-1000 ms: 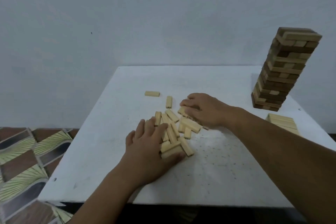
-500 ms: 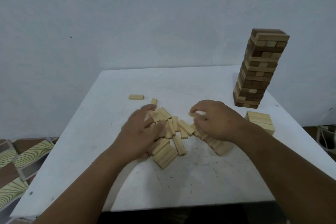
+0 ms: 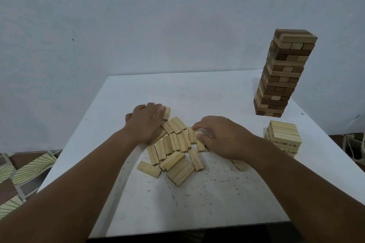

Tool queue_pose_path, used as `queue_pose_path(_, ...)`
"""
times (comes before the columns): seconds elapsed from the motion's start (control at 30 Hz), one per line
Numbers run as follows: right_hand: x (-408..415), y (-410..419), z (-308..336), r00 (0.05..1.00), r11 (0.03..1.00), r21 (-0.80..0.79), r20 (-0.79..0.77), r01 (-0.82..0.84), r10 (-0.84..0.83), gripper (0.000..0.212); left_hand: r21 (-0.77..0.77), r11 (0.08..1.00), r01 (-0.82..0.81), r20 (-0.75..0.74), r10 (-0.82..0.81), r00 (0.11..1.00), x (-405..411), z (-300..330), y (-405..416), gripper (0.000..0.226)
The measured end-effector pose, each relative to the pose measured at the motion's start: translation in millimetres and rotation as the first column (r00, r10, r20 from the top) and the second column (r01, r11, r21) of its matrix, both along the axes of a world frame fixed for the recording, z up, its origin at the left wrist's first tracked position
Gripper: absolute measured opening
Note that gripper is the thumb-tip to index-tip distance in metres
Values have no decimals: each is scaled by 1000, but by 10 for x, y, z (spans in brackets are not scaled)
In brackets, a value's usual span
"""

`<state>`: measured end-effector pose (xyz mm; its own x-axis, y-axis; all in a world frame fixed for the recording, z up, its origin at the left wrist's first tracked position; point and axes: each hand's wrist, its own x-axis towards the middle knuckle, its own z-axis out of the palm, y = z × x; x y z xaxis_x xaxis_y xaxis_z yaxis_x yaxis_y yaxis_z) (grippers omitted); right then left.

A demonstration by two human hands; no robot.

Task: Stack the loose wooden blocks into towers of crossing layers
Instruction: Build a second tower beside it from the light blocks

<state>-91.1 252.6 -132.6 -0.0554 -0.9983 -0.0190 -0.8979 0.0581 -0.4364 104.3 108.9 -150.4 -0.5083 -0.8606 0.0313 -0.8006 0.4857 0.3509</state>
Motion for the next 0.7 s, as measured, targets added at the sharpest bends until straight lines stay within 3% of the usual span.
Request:
queue_pose_path(0.13,-66,143,-20,1000,998,-56,8,5,-5,30,111,992,61,-77,-53,996,-108,58,162,44)
queue_pose_path(0.4,-137,505,-24,993,986,-119,19,116,-114,47,109,980,165,134,-179,975,-598,176,327,46)
queue_pose_path(0.5,-160,692,-60,984,975,-137,18,176,-175,47,111,967,229,142,-243,959,-750,131,340,40)
queue_pose_path(0.7,-177,954,-142,979,968,-164,-44,192,-201,47,128,905,406,-59,-402,914,-793,101,542,51)
